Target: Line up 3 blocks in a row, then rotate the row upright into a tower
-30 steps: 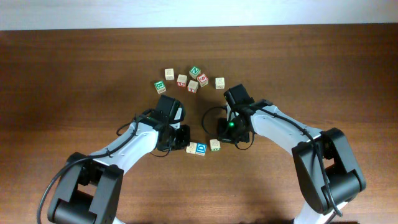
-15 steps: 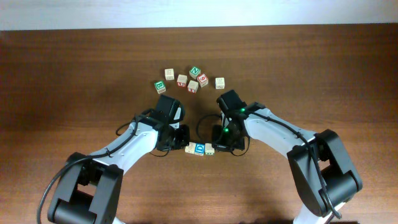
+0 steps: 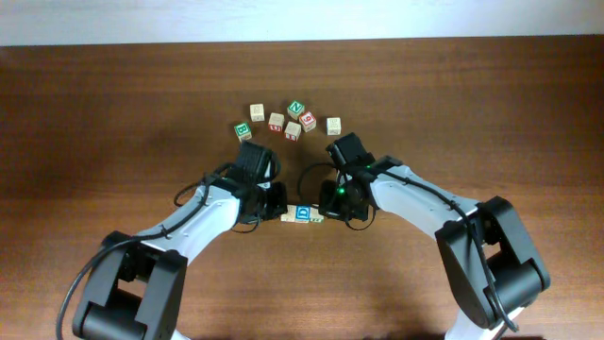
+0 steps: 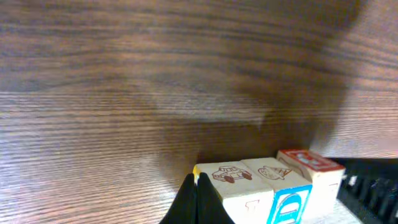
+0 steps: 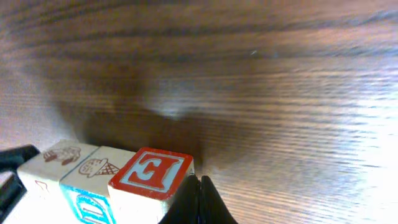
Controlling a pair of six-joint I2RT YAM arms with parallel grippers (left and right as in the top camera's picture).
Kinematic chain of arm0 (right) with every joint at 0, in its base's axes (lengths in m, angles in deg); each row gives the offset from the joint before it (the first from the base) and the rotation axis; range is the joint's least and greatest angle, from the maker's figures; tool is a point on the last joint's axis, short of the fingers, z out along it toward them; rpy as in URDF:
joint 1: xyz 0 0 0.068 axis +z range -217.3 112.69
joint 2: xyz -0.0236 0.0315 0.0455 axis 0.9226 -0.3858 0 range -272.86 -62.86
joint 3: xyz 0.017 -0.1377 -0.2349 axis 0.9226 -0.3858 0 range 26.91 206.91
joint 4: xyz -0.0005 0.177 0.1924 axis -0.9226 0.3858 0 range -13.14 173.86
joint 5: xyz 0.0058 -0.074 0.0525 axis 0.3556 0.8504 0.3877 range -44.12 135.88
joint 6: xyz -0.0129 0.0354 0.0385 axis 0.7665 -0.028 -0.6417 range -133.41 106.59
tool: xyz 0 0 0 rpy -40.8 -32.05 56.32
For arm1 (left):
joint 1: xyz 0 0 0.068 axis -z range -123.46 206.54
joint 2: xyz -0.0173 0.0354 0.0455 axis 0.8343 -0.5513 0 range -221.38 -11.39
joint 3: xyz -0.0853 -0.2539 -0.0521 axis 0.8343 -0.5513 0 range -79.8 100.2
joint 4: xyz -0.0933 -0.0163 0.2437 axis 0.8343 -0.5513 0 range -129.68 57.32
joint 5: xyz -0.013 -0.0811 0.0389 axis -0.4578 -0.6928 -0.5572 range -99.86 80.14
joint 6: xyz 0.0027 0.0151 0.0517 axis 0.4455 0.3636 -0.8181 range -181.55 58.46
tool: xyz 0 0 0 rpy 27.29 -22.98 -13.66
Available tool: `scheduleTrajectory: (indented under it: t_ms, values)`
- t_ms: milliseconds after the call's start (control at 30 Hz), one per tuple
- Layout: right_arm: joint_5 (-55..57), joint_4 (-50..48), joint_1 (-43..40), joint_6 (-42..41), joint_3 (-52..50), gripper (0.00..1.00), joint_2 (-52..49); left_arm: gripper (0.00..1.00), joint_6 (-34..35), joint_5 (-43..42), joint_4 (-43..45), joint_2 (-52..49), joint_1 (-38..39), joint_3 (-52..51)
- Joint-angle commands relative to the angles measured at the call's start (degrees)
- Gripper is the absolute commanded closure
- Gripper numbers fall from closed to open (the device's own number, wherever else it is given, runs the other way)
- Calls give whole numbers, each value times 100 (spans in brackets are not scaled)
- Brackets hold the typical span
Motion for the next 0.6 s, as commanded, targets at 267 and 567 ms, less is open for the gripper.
scheduleTrajectory:
  t_ms: [267, 567]
  values:
    - [-214, 181, 44, 103, 24, 96, 114, 100, 273, -581, 68, -201, 334, 55]
    - [-212, 920, 44, 457, 407, 82, 118, 82, 210, -621, -177, -199, 116, 57]
